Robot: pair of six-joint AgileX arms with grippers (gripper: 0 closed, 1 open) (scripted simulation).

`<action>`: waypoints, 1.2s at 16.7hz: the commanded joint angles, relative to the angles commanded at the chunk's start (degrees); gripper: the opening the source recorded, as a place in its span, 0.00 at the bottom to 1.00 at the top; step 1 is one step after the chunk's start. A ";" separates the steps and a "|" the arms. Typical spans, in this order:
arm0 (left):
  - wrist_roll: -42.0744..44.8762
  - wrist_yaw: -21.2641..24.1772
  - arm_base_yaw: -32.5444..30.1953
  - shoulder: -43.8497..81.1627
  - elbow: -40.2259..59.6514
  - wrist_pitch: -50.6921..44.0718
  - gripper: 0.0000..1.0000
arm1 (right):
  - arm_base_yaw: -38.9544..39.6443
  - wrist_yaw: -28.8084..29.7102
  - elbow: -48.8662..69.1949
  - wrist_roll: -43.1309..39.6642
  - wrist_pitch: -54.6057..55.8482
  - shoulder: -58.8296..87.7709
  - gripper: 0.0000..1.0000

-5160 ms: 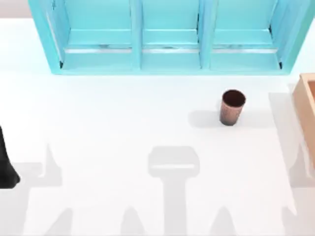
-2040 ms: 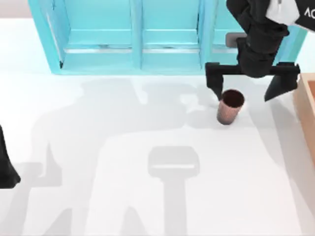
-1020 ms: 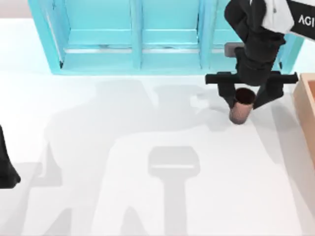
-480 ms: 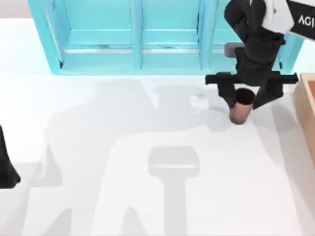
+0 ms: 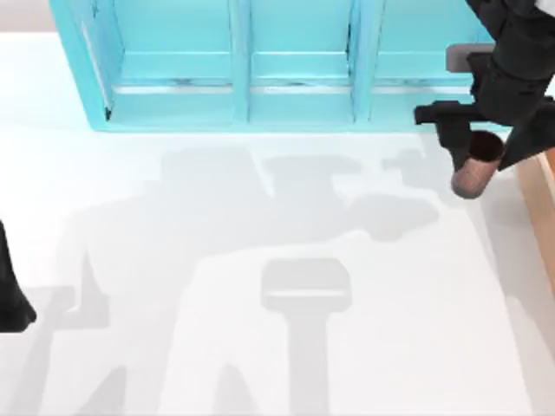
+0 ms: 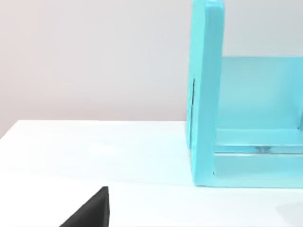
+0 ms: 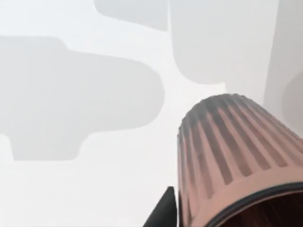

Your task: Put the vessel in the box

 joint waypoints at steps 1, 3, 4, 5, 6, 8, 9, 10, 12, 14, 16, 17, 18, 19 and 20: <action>0.00 0.00 0.00 0.00 0.00 0.00 1.00 | -2.89 -0.10 -0.70 -3.16 -1.09 -3.27 0.00; 0.00 0.00 0.00 0.00 0.00 0.00 1.00 | -10.38 -0.24 -2.89 -10.72 -3.50 -9.47 0.00; 0.00 0.00 0.00 0.00 0.00 0.00 1.00 | -14.80 -0.25 -4.44 -14.63 -4.78 -12.17 0.00; 0.00 0.00 0.00 0.00 0.00 0.00 1.00 | -19.11 -0.24 -6.11 -18.39 -6.08 -14.58 0.00; 0.00 0.00 0.00 0.00 0.00 0.00 1.00 | -22.85 -0.25 -7.74 -21.86 -7.34 -16.75 0.00; 0.00 0.00 0.00 0.00 0.00 0.00 1.00 | -28.57 -0.32 -10.55 -27.49 -9.50 -20.38 0.00; 0.00 0.00 0.00 0.00 0.00 0.00 1.00 | -30.51 -0.37 -11.60 -29.43 -10.32 -21.90 0.00; 0.00 0.00 0.00 0.00 0.00 0.00 1.00 | -31.83 -0.44 -12.31 -30.75 -10.89 -23.12 0.00; 0.00 0.00 0.00 0.00 0.00 0.00 1.00 | -32.67 -0.52 -12.71 -31.60 -11.27 -23.93 0.00; 0.00 0.00 0.00 0.00 0.00 0.00 1.00 | -32.67 -0.52 -12.71 -31.60 -11.27 -23.93 0.00; 0.00 0.00 0.00 0.00 0.00 0.00 1.00 | -32.43 -0.45 -12.72 -31.42 -10.97 -23.72 0.00; 0.00 0.00 0.00 0.00 0.00 0.00 1.00 | -32.40 -0.45 -13.51 -31.38 -10.23 -23.76 0.00; 0.00 0.00 0.00 0.00 0.00 0.00 1.00 | -32.39 -0.48 -14.88 -31.36 -8.90 -23.75 0.00; 0.00 0.00 0.00 0.00 0.00 0.00 1.00 | -32.37 -0.51 -16.82 -31.34 -6.98 -23.69 0.00; 0.00 0.00 0.00 0.00 0.00 0.00 1.00 | -32.36 -0.47 -19.11 -31.32 -4.48 -23.70 0.00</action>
